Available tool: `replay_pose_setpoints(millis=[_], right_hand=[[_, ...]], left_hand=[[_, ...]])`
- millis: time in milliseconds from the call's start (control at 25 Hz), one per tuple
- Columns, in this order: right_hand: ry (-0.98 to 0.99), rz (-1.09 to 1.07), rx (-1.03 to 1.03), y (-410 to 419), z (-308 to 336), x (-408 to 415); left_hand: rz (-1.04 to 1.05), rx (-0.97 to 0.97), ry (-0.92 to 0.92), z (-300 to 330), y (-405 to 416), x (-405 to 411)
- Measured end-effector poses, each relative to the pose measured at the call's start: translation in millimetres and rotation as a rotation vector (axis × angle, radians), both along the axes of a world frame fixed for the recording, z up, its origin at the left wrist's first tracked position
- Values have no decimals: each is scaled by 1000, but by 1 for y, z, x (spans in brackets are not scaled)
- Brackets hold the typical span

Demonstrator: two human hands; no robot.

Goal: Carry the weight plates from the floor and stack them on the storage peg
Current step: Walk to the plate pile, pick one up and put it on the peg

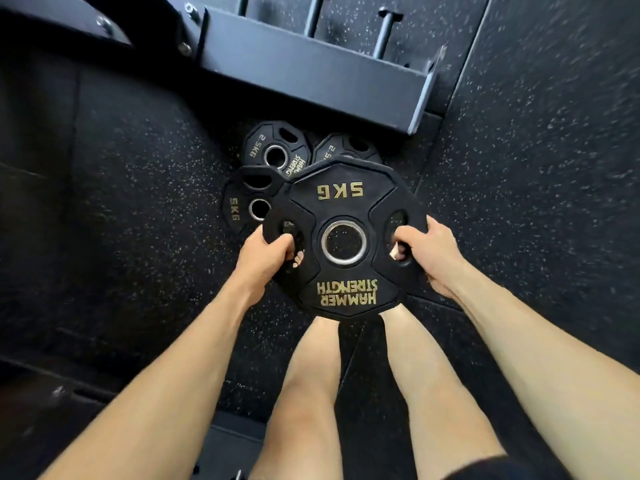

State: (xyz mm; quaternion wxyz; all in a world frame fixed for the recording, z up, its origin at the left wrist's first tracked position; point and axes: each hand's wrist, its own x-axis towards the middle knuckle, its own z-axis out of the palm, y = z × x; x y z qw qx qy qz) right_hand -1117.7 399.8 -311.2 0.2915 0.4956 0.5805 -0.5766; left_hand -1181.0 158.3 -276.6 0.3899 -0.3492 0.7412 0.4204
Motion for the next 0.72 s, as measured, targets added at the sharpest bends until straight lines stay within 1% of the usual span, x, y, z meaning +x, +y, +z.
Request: replay_pose_setpoints(millis=[80,120,240,320,360,440,560,640,720], right_hand=[[96,-22,10,-1,63,1],[135,-38,1,-3,101,1],[228,-99,-42,-9,208,4],[300,-127,-83,-11,271,6],[336,-118,-100,-11,300,8],[406,-73,-107,-14,353,8],[494,-15,-70,-22,427,9],[568,17,-56,-31,465,12],[651,59,-66,-40,492,12]], left_hand=[[217,100,24,59,4,11],[287,139,54,94,5,16],[446,261,177,195,2,28],[510,386,238,253,-6,37],[524,455,261,279,-10,42],[470,540,354,328,-19,50],[386,529,556,399,-29,69],[403,500,665,435,-33,84],[466,449,746,458,-36,100]])
